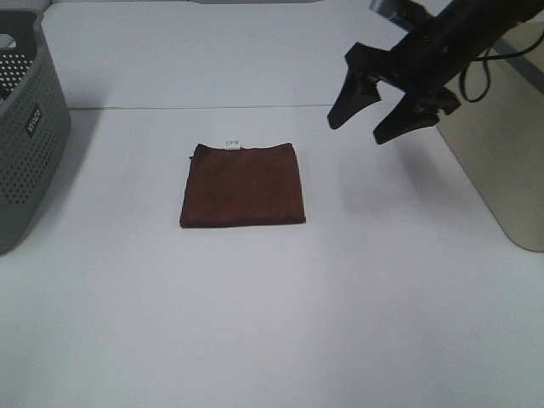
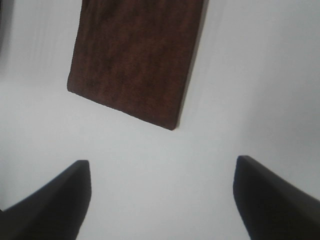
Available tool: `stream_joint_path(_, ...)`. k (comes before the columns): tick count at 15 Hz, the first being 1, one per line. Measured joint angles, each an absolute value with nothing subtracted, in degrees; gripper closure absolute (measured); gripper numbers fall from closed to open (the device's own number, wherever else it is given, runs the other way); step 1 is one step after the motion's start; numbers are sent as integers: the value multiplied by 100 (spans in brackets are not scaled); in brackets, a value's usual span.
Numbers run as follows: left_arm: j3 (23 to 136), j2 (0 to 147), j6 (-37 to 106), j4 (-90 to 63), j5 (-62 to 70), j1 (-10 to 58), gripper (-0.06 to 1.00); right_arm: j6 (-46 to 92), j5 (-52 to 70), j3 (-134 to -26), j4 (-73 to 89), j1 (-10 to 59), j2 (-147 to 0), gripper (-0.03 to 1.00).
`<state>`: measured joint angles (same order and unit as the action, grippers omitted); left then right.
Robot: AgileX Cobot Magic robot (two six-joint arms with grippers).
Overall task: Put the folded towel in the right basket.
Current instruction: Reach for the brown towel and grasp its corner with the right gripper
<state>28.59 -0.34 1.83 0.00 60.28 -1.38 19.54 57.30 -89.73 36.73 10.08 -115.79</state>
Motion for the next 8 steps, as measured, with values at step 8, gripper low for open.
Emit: stream_joint_path(8, 2859, -34, 183, 0, 6028, -138, 6, 1977, 5793, -10302, 4481, 1146, -13459, 20)
